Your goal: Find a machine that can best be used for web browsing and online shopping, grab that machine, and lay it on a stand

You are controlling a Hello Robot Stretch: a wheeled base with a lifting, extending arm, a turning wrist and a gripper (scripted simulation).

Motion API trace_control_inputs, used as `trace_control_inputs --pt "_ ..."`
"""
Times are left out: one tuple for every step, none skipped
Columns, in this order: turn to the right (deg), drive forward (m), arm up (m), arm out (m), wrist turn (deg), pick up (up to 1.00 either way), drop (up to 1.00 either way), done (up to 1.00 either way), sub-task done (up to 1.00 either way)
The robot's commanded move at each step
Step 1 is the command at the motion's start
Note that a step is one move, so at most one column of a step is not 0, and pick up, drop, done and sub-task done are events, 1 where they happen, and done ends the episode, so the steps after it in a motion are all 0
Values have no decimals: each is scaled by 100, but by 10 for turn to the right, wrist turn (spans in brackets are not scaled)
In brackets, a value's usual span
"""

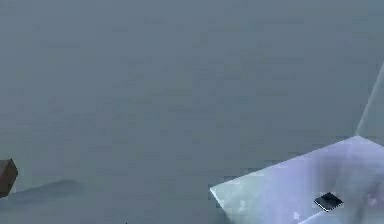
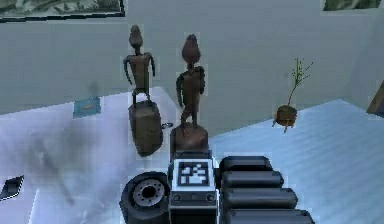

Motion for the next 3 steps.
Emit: trace_control_inputs --pt "450 0 0 0 0 0 0 0 0" --pt "450 0 0 0 0 0 0 0 0" --pt "450 0 0 0 0 0 0 0 0"
